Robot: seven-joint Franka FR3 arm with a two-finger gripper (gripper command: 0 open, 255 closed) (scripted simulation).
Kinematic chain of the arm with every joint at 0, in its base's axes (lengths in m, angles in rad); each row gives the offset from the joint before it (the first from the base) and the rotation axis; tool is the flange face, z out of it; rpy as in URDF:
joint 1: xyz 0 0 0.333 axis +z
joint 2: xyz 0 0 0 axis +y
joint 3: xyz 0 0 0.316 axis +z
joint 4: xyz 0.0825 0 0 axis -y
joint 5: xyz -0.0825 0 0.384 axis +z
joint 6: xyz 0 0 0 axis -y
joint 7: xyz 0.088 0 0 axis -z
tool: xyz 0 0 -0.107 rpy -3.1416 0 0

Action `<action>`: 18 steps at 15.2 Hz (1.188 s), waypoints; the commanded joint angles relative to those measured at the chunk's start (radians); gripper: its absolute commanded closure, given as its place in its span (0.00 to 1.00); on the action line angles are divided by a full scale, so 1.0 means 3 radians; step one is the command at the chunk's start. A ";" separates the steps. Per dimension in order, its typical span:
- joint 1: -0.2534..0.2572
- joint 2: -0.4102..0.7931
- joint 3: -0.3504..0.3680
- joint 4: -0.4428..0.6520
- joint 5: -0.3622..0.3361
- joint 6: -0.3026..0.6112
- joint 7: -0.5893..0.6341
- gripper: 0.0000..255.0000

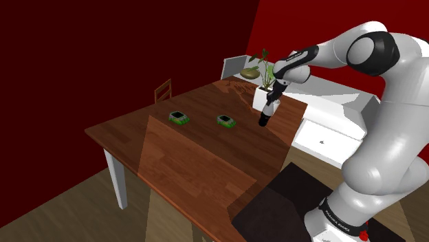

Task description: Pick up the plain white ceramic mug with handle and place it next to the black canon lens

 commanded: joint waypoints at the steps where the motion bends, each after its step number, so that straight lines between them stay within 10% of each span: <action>1: -0.0005 0.0054 0.0008 -0.0017 0.0018 0.0073 -0.0016 1.00; 18: -0.0068 0.0541 0.0104 -0.0123 0.0177 0.0660 -0.0156 1.00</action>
